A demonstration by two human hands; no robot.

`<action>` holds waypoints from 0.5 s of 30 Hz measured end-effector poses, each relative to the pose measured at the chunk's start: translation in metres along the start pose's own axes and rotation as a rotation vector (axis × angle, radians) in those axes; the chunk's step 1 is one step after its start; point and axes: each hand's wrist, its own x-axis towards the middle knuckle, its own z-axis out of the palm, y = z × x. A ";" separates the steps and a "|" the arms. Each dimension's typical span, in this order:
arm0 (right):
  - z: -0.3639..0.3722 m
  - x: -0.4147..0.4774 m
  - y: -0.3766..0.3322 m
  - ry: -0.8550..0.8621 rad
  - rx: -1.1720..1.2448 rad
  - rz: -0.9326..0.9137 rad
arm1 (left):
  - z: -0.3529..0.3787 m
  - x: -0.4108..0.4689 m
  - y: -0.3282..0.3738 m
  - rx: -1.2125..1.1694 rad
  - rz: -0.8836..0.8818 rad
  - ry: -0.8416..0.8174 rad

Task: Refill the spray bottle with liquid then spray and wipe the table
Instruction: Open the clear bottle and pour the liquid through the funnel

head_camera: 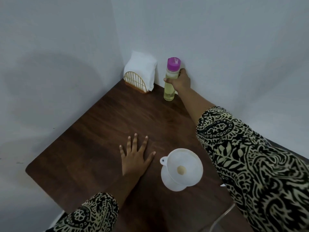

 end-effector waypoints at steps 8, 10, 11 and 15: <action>-0.037 -0.058 0.004 0.015 -0.029 -0.190 | -0.002 -0.002 0.001 -0.017 0.004 -0.005; -0.056 -0.082 -0.003 0.025 0.022 -0.226 | -0.007 -0.004 0.002 -0.036 0.006 -0.031; -0.067 -0.095 -0.007 0.031 0.053 -0.247 | -0.009 -0.005 0.003 -0.039 0.005 -0.049; -0.114 -0.151 -0.030 0.055 0.134 -0.355 | -0.024 -0.001 -0.005 -0.175 0.001 -0.170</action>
